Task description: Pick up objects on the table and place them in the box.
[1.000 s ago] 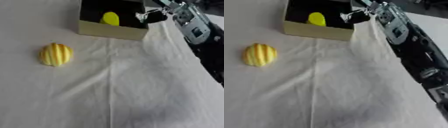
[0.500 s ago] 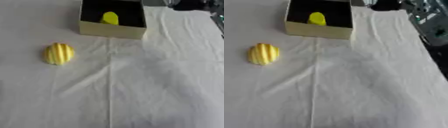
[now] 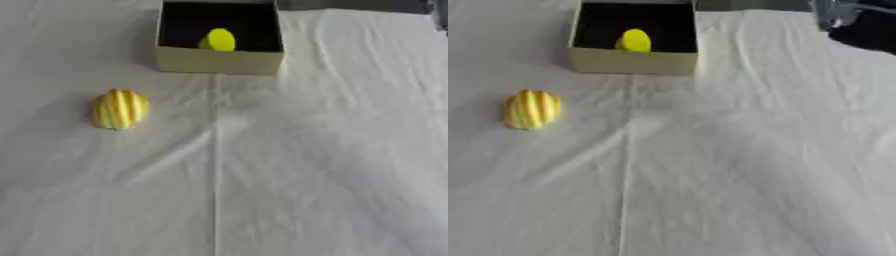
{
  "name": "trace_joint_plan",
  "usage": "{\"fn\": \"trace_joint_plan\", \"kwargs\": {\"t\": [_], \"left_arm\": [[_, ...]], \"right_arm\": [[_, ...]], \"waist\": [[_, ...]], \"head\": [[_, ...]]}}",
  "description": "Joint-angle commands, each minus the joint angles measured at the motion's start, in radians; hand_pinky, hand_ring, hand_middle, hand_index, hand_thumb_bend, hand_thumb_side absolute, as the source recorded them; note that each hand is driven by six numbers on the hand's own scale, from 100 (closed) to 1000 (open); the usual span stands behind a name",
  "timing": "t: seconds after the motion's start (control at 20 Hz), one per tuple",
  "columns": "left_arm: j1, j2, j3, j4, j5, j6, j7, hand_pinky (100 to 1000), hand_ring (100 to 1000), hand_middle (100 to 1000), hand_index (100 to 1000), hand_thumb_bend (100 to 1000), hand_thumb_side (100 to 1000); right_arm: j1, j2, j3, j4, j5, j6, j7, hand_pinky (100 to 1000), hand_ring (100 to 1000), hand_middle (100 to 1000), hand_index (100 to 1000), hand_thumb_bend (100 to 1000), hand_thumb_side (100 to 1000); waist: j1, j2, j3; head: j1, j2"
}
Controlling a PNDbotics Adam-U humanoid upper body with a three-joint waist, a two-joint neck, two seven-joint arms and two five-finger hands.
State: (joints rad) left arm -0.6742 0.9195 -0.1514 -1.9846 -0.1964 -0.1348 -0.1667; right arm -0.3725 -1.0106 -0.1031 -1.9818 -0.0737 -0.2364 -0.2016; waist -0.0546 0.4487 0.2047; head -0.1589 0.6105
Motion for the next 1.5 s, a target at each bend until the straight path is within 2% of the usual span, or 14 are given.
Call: {"fn": "trace_joint_plan", "kwargs": {"t": [0.05,0.2,0.4,0.55,0.8,0.95,1.2,1.4,1.5], "left_arm": [[-0.04,0.083,-0.037,-0.015,-0.029,0.022,-0.128,897,896,816,910,100,386],[-0.074,0.092,-0.064,-0.013,-0.061,0.042,-0.219,905,904,820,905,109,378],[-0.126,0.065,-0.096,0.043,-0.099,0.056,-0.292,912,912,830,910,175,373],[-0.164,0.036,-0.119,0.121,-0.147,0.043,-0.32,918,921,831,906,283,355],[-0.214,-0.014,-0.16,0.274,-0.249,-0.005,-0.362,921,928,836,910,358,304],[-0.218,-0.027,-0.175,0.341,-0.293,-0.032,-0.393,925,931,836,909,376,387],[-0.208,-0.029,-0.199,0.388,-0.323,-0.079,-0.446,926,936,845,914,426,519],[-0.206,-0.045,-0.226,0.434,-0.369,-0.108,-0.469,925,940,853,916,482,461],[-0.21,-0.06,-0.239,0.465,-0.395,-0.122,-0.477,922,937,850,913,490,373]], "right_arm": [[0.022,0.003,-0.047,-0.018,-0.012,-0.048,-0.035,895,858,647,841,100,153],[0.05,0.03,-0.067,-0.018,-0.012,-0.072,-0.062,896,856,644,839,100,170],[0.07,0.057,-0.083,-0.018,-0.015,-0.086,-0.085,898,853,642,836,100,189],[0.079,0.068,-0.096,-0.018,-0.019,-0.1,-0.103,899,851,643,837,100,186],[0.093,0.084,-0.098,-0.018,-0.021,-0.104,-0.108,902,850,640,835,100,220],[0.103,0.093,-0.098,-0.018,-0.022,-0.094,-0.107,905,849,636,834,100,254],[0.107,0.105,-0.097,-0.018,-0.03,-0.072,-0.105,909,850,630,832,100,300],[0.104,0.116,-0.094,-0.018,-0.039,-0.058,-0.095,912,849,628,829,100,328],[0.104,0.121,-0.093,-0.018,-0.041,-0.055,-0.091,913,849,626,828,100,341]], "waist": [[0.008,-0.028,-0.005],[0.013,-0.03,-0.007],[0.019,-0.035,-0.013],[0.021,-0.04,-0.019],[0.025,-0.043,-0.031],[0.028,-0.042,-0.036],[0.034,-0.04,-0.039],[0.035,-0.041,-0.042],[0.035,-0.041,-0.045]], "head": [[0.013,0.012],[0.023,0.019],[0.031,0.022],[0.036,0.027],[0.046,0.032],[0.05,0.032],[0.056,0.033],[0.062,0.035],[0.064,0.035]]}}
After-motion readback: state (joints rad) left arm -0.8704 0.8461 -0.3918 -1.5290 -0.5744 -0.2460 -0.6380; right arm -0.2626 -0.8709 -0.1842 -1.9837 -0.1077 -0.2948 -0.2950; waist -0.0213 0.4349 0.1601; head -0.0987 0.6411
